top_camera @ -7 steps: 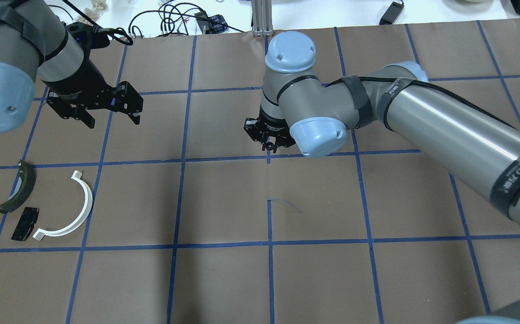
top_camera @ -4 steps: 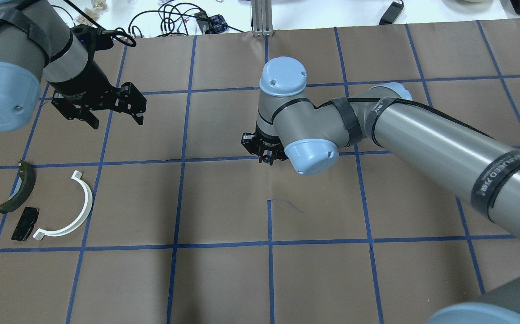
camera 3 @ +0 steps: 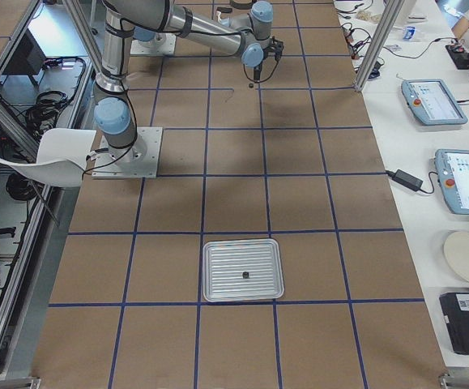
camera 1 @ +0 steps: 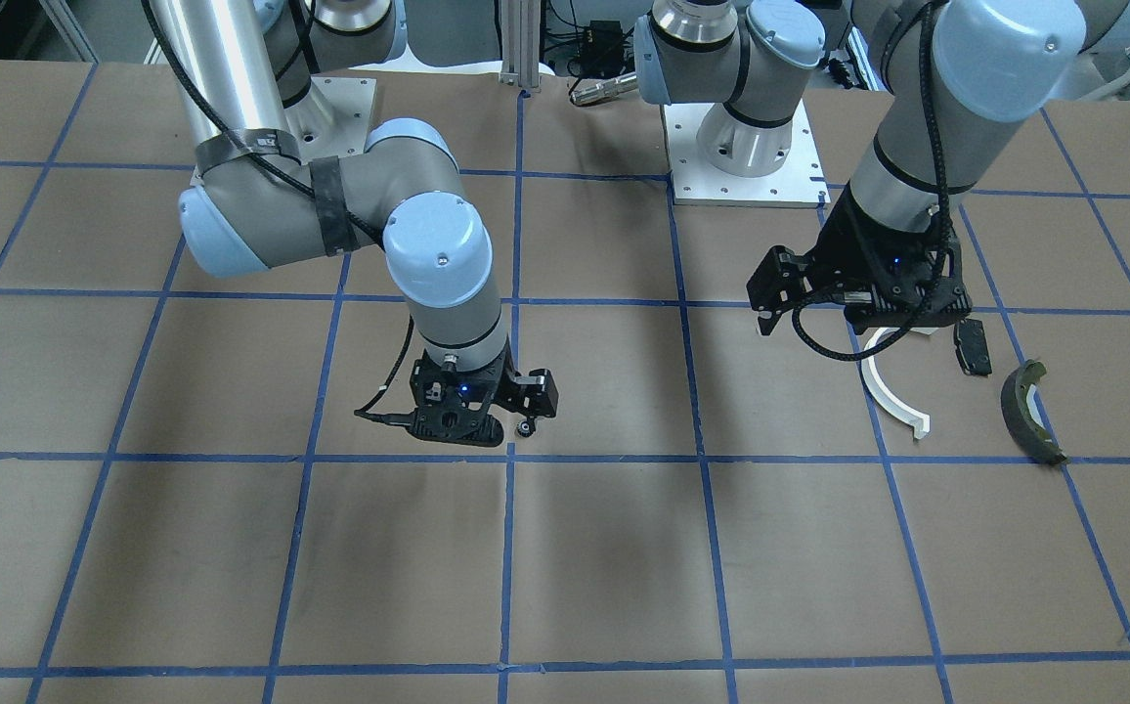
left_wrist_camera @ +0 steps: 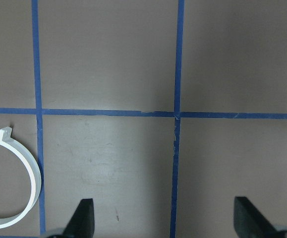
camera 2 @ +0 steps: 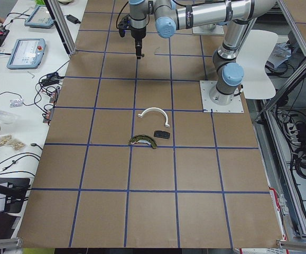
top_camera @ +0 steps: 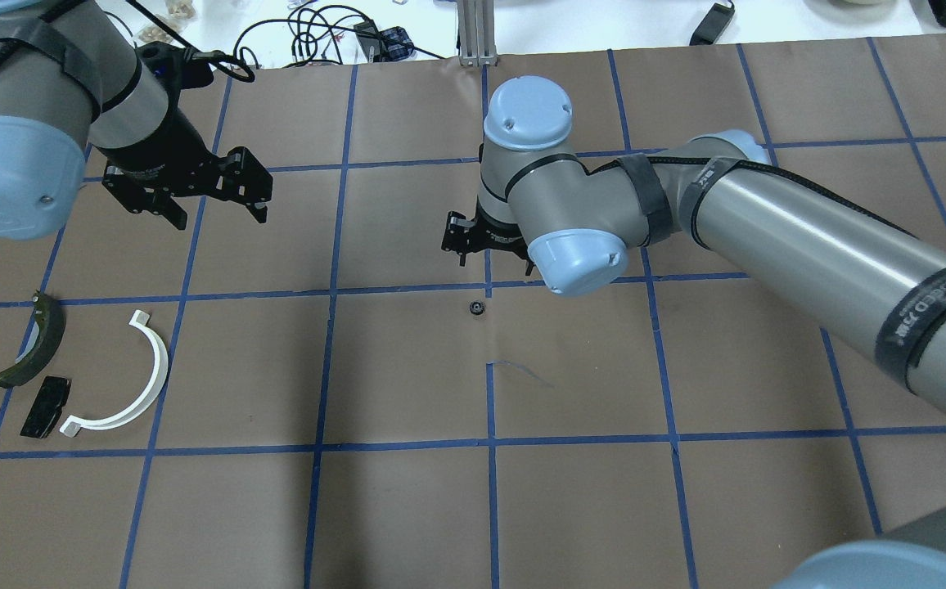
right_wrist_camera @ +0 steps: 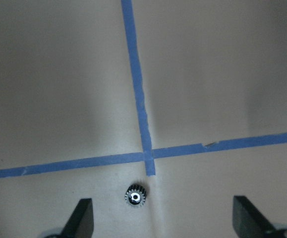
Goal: Place bearing gear from tray to pile
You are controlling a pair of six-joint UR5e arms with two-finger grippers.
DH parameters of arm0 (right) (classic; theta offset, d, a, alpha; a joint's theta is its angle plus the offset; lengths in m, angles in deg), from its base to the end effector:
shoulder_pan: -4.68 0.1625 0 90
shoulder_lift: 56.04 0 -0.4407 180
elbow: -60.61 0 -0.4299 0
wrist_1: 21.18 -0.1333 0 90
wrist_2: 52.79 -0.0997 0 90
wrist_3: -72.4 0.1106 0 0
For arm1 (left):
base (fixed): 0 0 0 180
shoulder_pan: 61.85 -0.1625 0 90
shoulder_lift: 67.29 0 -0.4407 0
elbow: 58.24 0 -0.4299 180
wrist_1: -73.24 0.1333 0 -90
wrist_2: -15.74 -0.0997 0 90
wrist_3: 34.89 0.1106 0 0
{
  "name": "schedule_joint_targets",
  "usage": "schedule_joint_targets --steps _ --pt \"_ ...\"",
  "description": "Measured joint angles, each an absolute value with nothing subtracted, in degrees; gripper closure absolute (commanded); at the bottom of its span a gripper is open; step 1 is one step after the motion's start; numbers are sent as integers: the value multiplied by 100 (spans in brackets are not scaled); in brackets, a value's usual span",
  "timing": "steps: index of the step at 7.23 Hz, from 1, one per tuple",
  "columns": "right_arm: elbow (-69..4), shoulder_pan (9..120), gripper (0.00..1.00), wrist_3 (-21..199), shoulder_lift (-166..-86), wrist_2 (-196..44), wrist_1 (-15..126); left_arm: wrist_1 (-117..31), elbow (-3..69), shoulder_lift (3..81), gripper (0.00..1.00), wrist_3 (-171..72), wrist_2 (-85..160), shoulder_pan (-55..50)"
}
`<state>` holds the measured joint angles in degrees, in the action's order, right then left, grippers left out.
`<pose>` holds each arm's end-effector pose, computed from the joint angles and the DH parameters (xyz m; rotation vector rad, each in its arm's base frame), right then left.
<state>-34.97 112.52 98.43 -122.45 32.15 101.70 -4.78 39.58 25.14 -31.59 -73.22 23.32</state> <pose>0.3379 -0.5829 0.2534 0.2124 3.0278 -0.0411 -0.0890 -0.5542 0.4188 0.0413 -3.1250 0.0491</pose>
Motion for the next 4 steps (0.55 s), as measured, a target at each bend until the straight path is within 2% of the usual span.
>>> schedule_joint_targets --steps 4 --pt "-2246 10066 0 8005 -12694 3393 7901 129 4009 3016 0 -3738 -7306 3370"
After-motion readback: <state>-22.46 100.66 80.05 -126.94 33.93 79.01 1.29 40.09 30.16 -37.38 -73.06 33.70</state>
